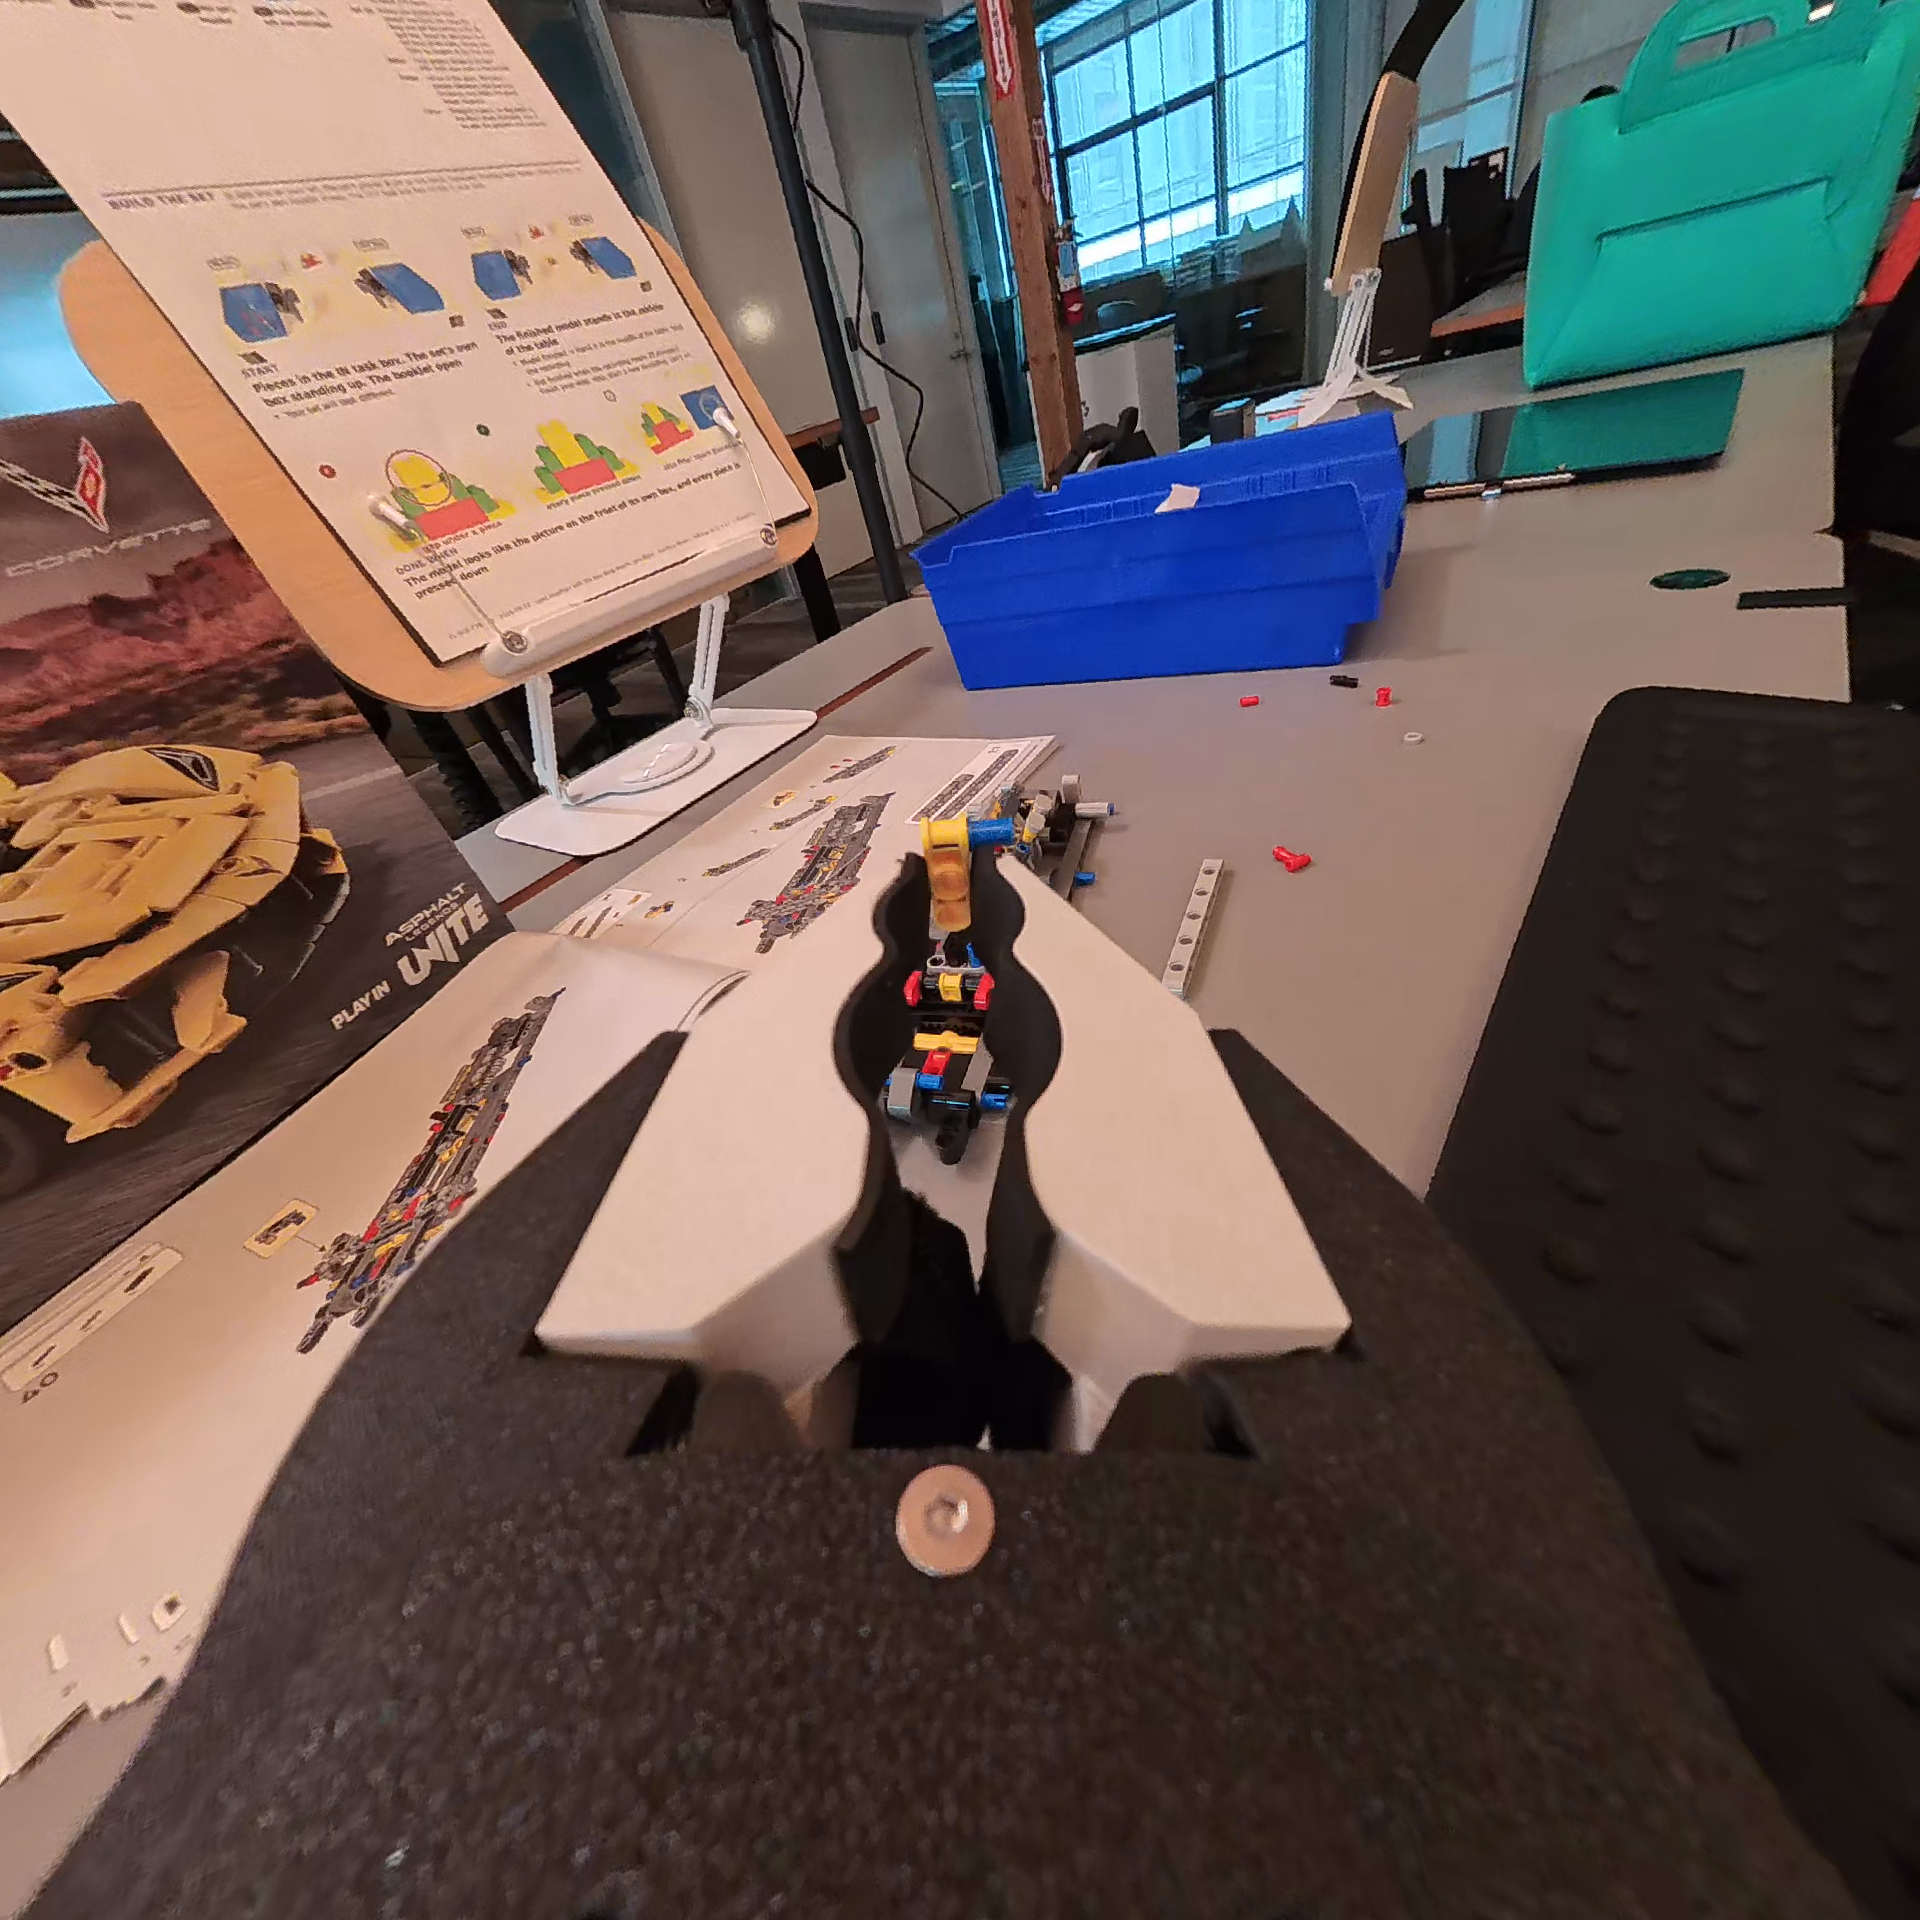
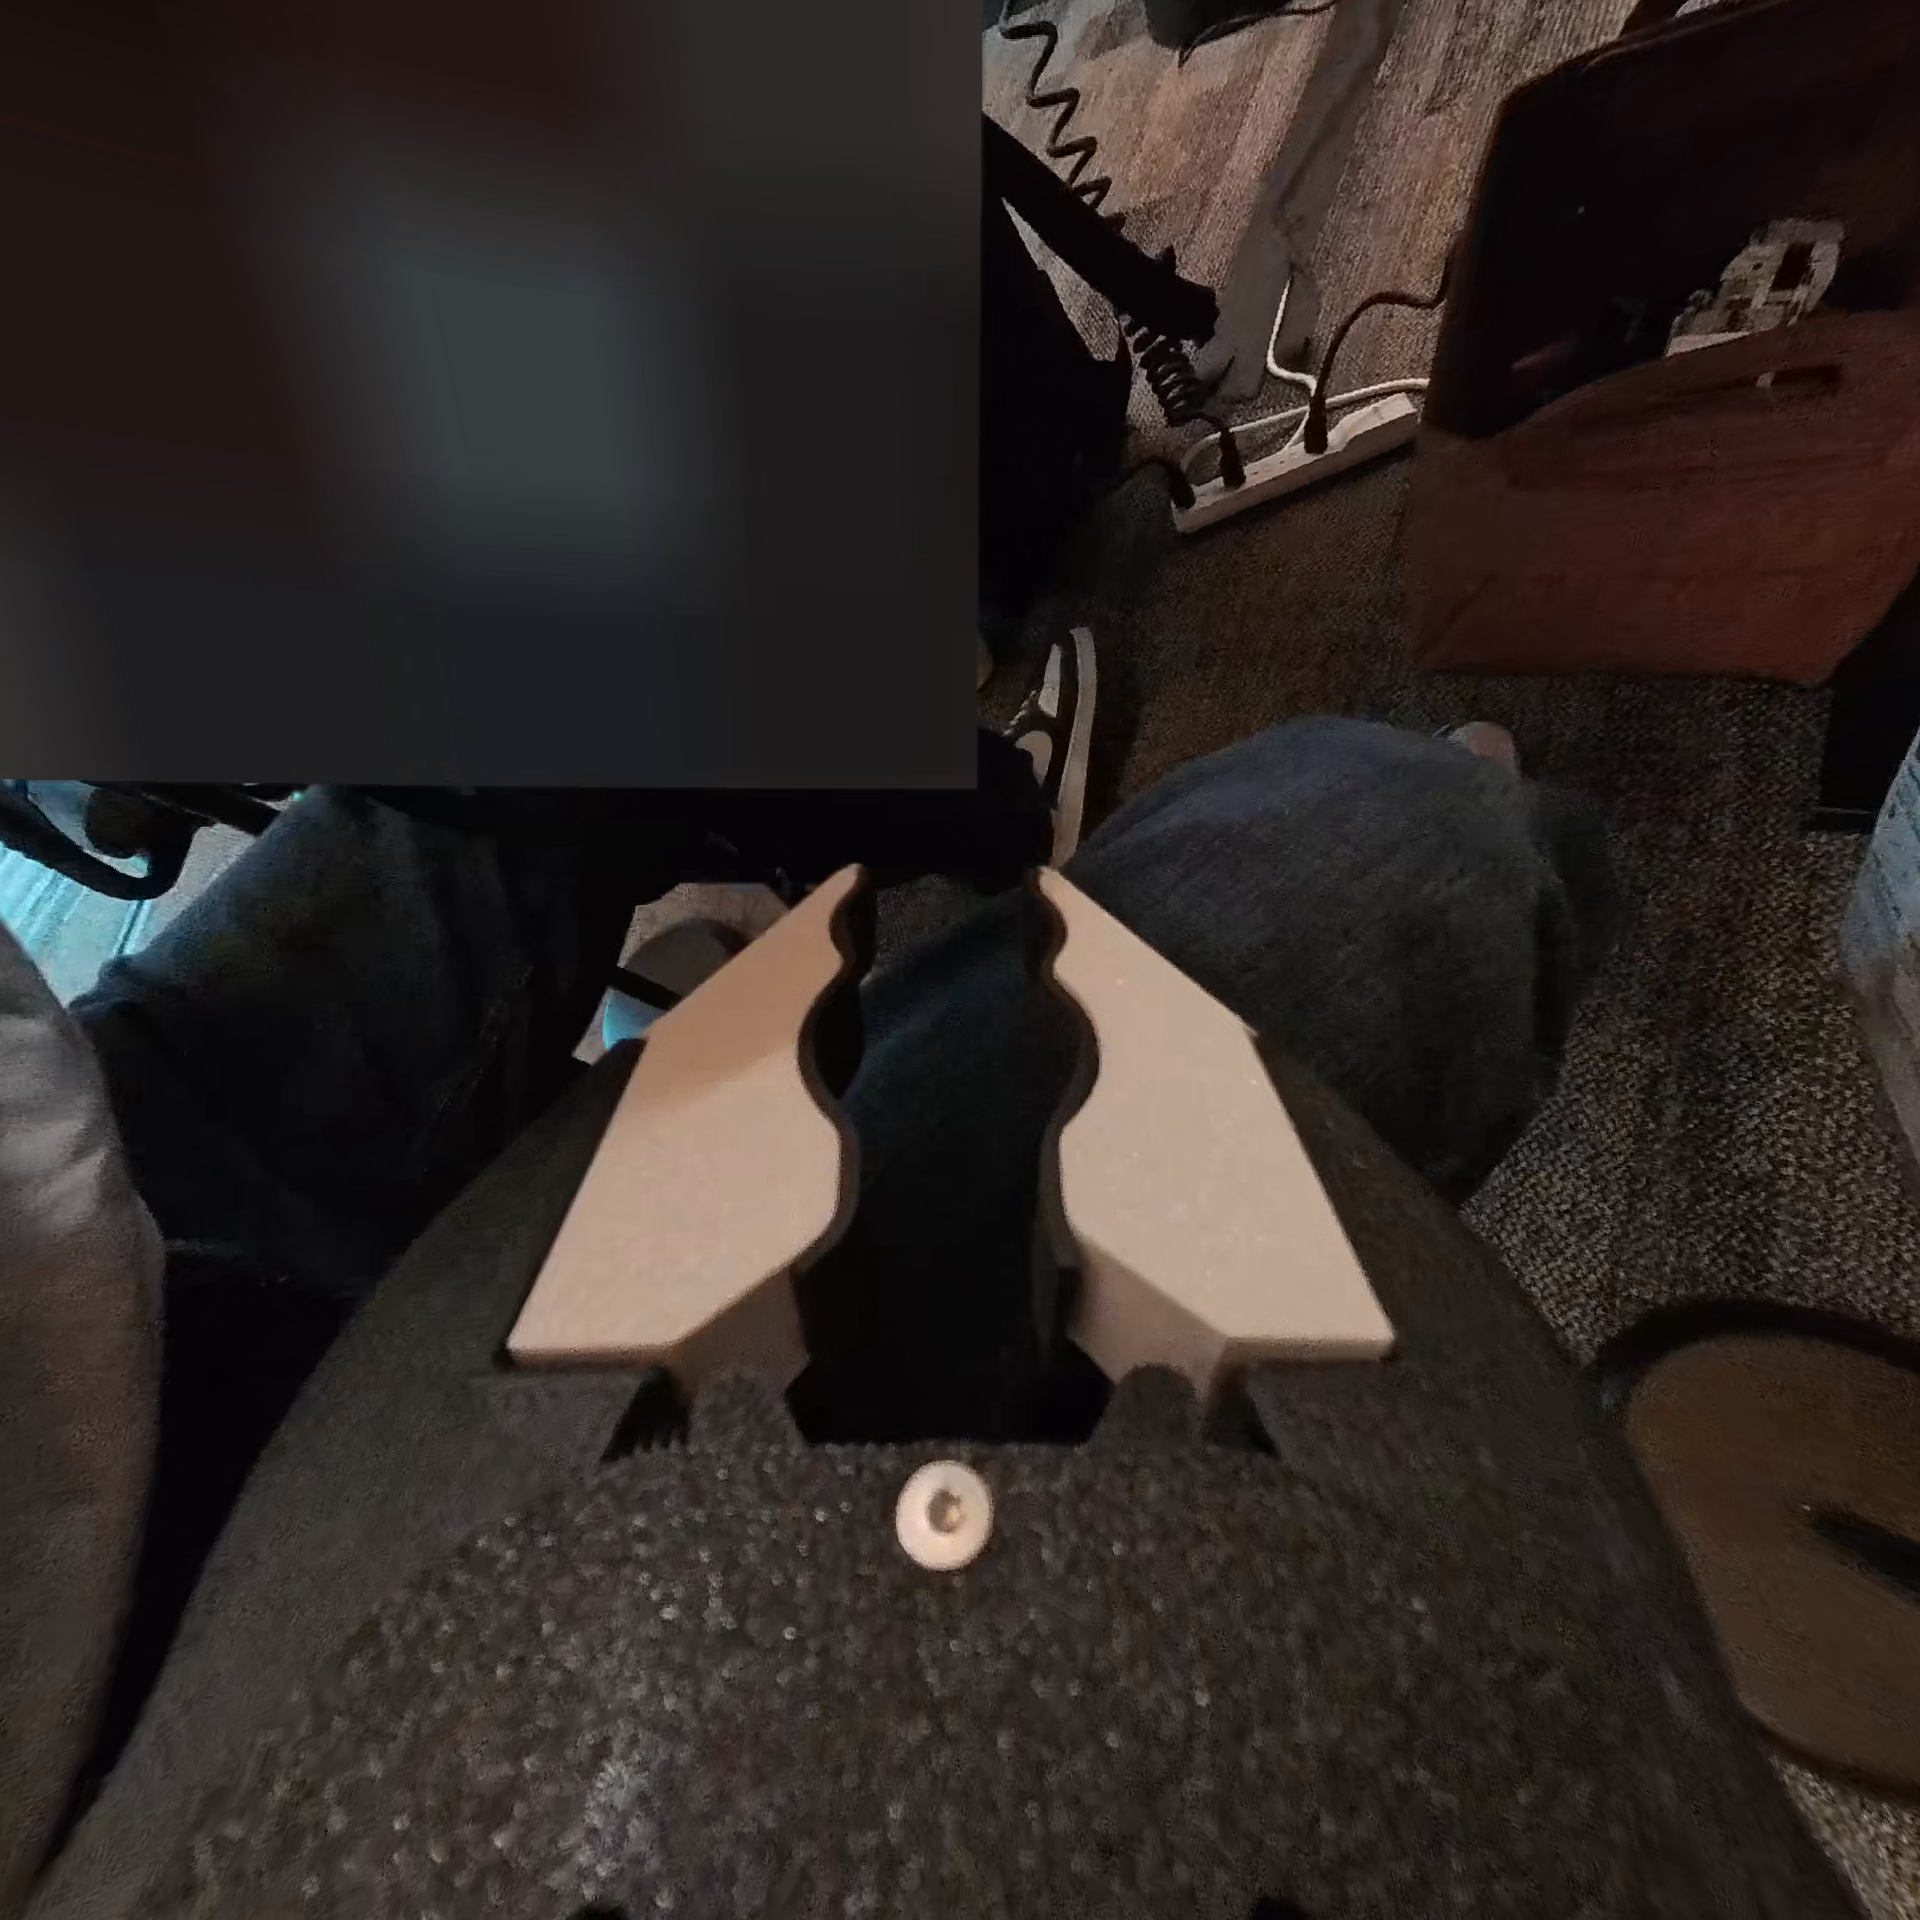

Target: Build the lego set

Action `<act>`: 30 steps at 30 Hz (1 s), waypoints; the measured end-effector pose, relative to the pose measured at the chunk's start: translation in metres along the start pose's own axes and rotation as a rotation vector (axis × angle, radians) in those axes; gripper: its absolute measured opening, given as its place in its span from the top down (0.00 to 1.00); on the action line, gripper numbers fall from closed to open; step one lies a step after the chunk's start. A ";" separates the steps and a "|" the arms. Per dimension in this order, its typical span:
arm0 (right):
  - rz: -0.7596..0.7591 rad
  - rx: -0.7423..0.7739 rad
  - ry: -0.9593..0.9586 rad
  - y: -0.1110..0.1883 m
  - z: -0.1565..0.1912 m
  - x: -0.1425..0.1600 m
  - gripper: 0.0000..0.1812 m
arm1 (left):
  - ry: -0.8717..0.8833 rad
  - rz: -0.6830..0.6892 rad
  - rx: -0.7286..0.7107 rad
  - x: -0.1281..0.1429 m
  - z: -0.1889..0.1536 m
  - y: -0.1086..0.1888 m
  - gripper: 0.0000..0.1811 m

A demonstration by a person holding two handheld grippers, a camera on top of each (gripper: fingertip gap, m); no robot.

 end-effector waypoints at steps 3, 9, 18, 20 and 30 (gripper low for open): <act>0.026 0.009 0.021 -0.001 0.002 0.006 0.85 | 0.006 0.009 -0.001 0.001 -0.001 0.000 0.97; 0.033 -0.008 0.024 -0.004 0.005 0.006 0.85 | -0.007 0.030 0.017 0.006 -0.004 -0.002 0.97; 0.030 -0.027 0.007 -0.002 0.005 0.006 0.85 | -0.025 0.092 0.083 0.019 -0.015 -0.006 0.97; 0.033 -0.037 -0.001 -0.002 0.008 0.005 0.85 | -0.009 0.134 0.130 0.028 -0.023 -0.008 0.97; 0.048 -0.028 0.140 0.001 0.026 -0.008 0.85 | 0.036 0.415 0.377 0.064 -0.046 -0.032 0.96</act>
Point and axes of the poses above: each gripper's, where its closed fingertips meet, y back along the fingers, x out of its underside, z = x × y across the jaws, the point moved 1 cm from there along y, back along the fingers, and after that the axes turned 7 degrees about -z, right-handed, at the moved point
